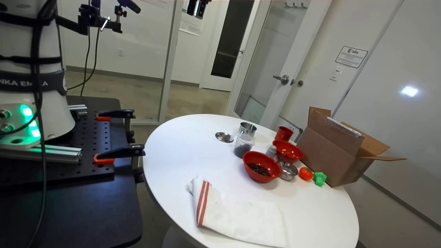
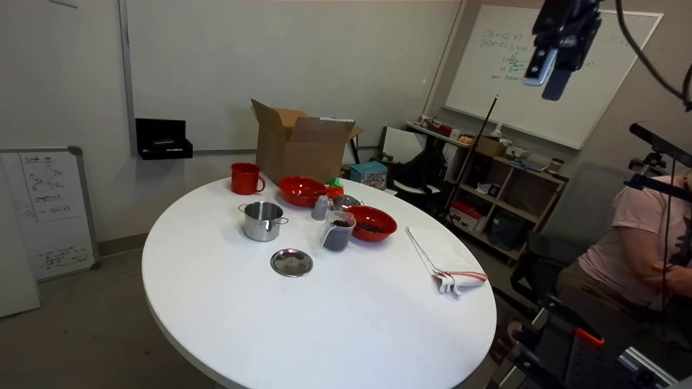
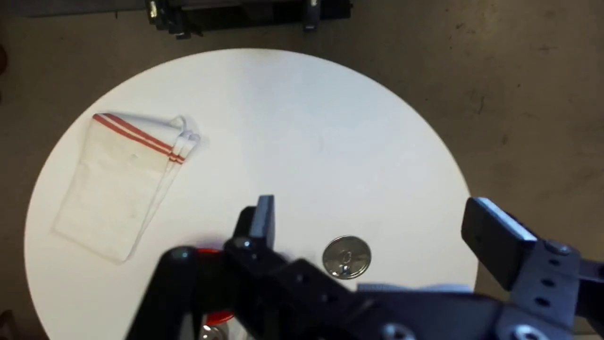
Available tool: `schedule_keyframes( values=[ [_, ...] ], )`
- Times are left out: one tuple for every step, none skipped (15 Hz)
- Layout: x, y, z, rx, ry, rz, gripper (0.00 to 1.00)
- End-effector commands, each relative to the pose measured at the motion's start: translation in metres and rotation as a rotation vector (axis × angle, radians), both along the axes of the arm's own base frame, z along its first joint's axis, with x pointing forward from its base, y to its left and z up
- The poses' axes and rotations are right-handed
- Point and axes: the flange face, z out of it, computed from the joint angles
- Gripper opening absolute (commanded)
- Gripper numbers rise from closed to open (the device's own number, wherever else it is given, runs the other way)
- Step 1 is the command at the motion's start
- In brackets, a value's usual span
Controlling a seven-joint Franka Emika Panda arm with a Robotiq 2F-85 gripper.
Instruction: Fold the white towel once
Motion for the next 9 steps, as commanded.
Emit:
schedule_keyframes(
  values=[
    [0.034, -0.070, -0.053, -0.019, 0.030, -0.078, 1.00],
    [0.038, -0.090, -0.067, -0.020, 0.034, -0.110, 1.00],
    [0.042, -0.109, -0.076, -0.030, 0.051, -0.146, 1.00],
    [0.045, -0.124, -0.087, -0.037, 0.065, -0.177, 1.00],
    [0.046, -0.138, -0.099, -0.042, 0.082, -0.204, 1.00],
    [0.048, -0.151, -0.108, -0.044, 0.099, -0.229, 1.00],
    [0.050, -0.160, -0.117, -0.049, 0.108, -0.262, 1.00],
    [0.053, -0.167, -0.121, -0.043, 0.105, -0.300, 1.00],
    [0.056, -0.169, -0.123, -0.033, 0.104, -0.319, 1.00]
  ],
)
